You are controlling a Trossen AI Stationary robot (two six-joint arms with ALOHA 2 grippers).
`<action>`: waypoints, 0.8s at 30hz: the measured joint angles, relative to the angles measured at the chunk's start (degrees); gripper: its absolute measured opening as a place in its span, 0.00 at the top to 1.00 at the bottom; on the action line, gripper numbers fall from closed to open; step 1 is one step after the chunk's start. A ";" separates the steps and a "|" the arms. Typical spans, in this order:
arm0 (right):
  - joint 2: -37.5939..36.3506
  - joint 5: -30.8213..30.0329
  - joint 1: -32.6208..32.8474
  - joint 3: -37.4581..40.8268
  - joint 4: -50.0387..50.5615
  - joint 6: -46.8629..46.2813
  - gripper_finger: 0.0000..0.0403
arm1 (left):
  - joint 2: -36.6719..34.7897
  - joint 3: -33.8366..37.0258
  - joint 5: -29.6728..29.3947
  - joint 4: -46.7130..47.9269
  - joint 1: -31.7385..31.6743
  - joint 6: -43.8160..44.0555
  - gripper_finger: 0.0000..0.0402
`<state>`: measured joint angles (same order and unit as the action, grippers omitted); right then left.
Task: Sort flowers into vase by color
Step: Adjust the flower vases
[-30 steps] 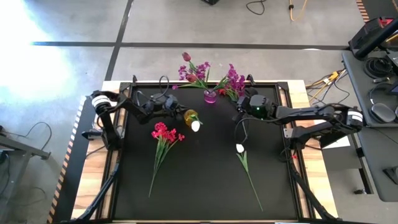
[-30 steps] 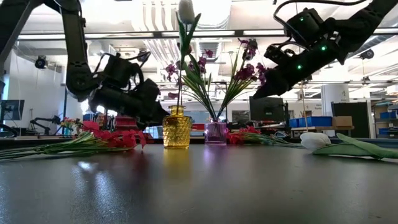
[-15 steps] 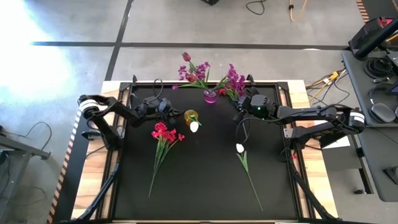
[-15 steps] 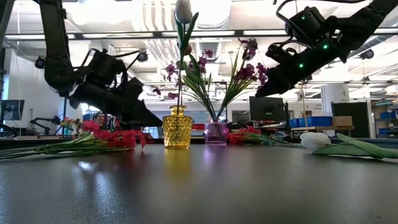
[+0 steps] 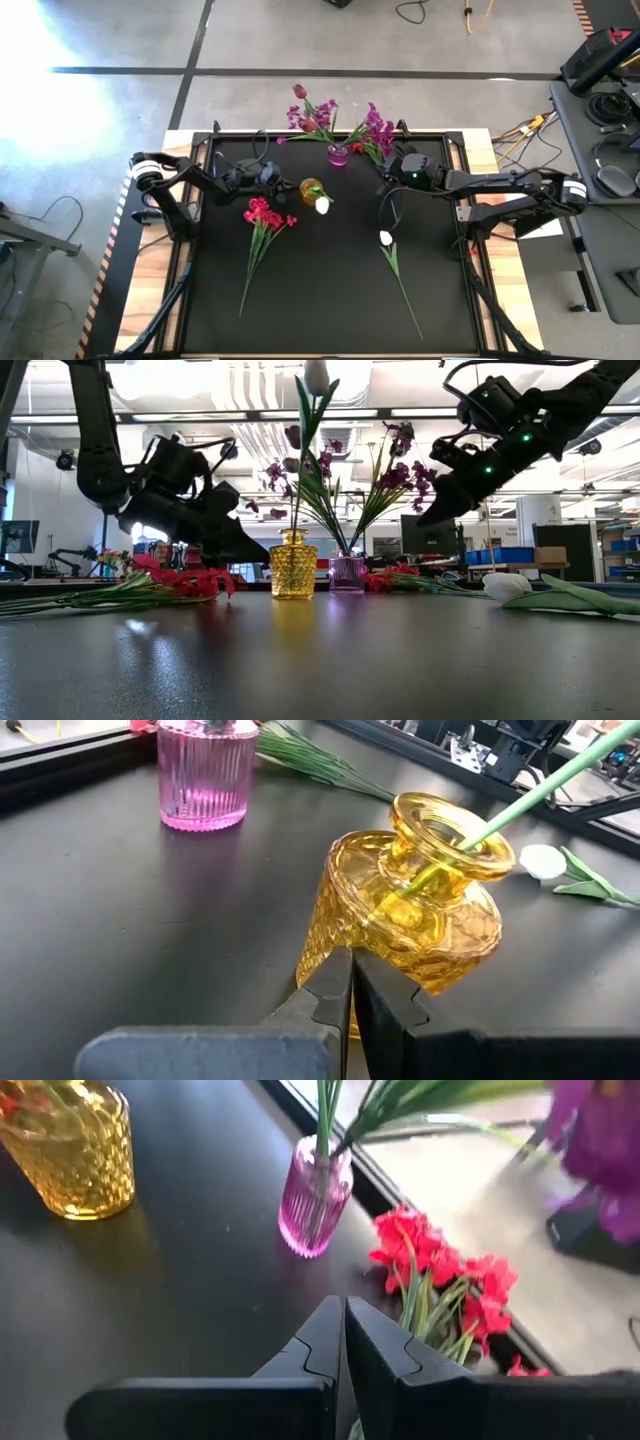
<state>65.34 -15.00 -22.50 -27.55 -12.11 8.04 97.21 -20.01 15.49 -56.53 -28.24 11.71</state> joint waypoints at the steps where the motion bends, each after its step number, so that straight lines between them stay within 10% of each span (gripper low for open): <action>1: -0.21 0.00 0.00 -0.02 0.86 -0.86 0.97 | 0.00 -0.05 -0.02 0.04 0.10 0.12 1.00; 16: -3.73 0.21 0.24 -2.01 21.20 -19.43 0.96 | 1.14 -1.82 -0.09 -0.41 1.61 -0.14 1.00; 24: 2.10 -0.77 0.24 -1.62 20.38 -28.17 0.74 | 1.14 -2.14 -0.10 -0.92 3.42 -0.46 1.00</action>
<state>67.44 -15.78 -22.26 -29.17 8.28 -20.13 98.35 -22.15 15.38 -57.45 -24.81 11.25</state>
